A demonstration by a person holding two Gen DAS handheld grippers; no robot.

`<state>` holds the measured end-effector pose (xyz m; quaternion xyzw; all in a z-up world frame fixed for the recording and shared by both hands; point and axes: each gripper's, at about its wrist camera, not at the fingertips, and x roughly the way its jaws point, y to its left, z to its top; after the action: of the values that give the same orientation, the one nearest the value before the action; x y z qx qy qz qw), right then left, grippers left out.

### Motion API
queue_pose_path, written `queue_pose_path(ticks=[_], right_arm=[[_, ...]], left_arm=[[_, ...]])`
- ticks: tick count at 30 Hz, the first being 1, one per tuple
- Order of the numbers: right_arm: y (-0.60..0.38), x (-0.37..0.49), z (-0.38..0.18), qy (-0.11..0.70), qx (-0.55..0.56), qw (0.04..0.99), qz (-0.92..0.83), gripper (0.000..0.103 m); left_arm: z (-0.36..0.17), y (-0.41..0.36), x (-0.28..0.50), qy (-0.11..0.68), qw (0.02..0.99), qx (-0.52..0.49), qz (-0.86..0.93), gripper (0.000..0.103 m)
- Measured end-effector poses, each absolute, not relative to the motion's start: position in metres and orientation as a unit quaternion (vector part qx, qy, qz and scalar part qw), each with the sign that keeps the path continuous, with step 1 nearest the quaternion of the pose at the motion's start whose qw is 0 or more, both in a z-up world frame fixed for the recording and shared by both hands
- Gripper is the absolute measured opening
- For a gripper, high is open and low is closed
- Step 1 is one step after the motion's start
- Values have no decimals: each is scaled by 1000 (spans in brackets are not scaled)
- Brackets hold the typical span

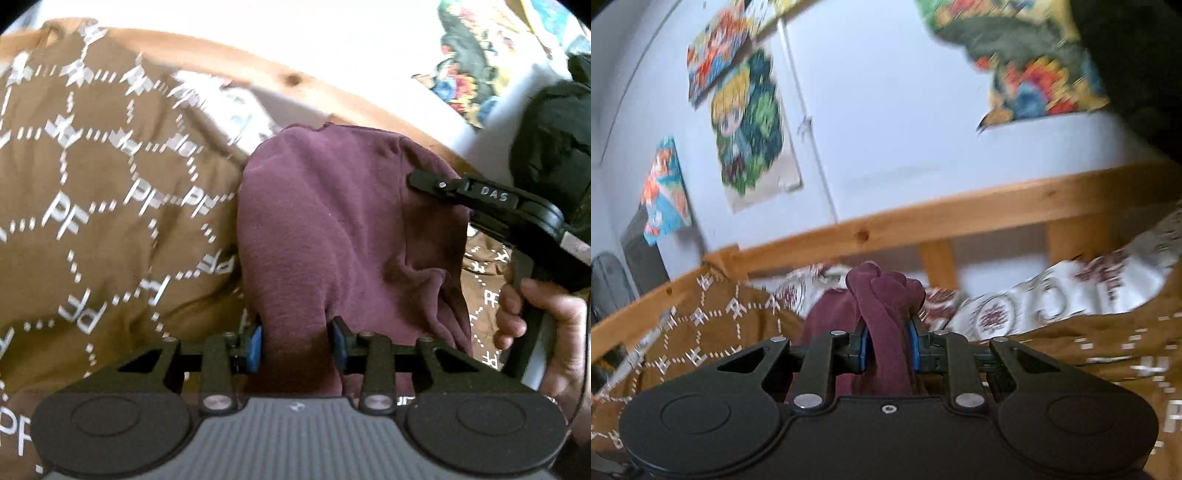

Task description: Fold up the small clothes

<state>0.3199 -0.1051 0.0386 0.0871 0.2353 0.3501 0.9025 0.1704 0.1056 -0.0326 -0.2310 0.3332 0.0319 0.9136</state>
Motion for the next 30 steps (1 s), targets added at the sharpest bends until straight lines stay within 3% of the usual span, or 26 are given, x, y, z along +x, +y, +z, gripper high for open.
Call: queue_pose_path(ticks=[5, 7, 11, 13, 15, 19, 24, 30], right_arm=[[-87, 331, 16, 262, 76, 904, 329, 22], [-93, 334, 11, 271, 82, 906, 315, 27], [-107, 331, 6, 277, 66, 914, 290, 44], [-116, 324, 6, 276, 63, 917, 282, 58], [-126, 314, 8, 271, 61, 920, 278, 72], [-139, 286, 17, 254, 51, 925, 279, 83], [-158, 239, 39, 213, 67, 933, 284, 102], [-176, 180, 68, 171, 74, 940, 286, 102]], left_arm=[[-38, 107, 174, 339, 911, -231, 33, 51], [-36, 103, 173, 342, 911, -227, 35, 56], [-32, 100, 170, 340, 910, -233, 45, 70], [-27, 98, 166, 339, 911, -229, 50, 84], [-21, 95, 159, 337, 914, -218, 60, 89], [-1, 87, 146, 339, 920, -180, 77, 99], [27, 73, 119, 309, 938, -129, 93, 102], [51, 58, 77, 262, 953, -111, 103, 102]])
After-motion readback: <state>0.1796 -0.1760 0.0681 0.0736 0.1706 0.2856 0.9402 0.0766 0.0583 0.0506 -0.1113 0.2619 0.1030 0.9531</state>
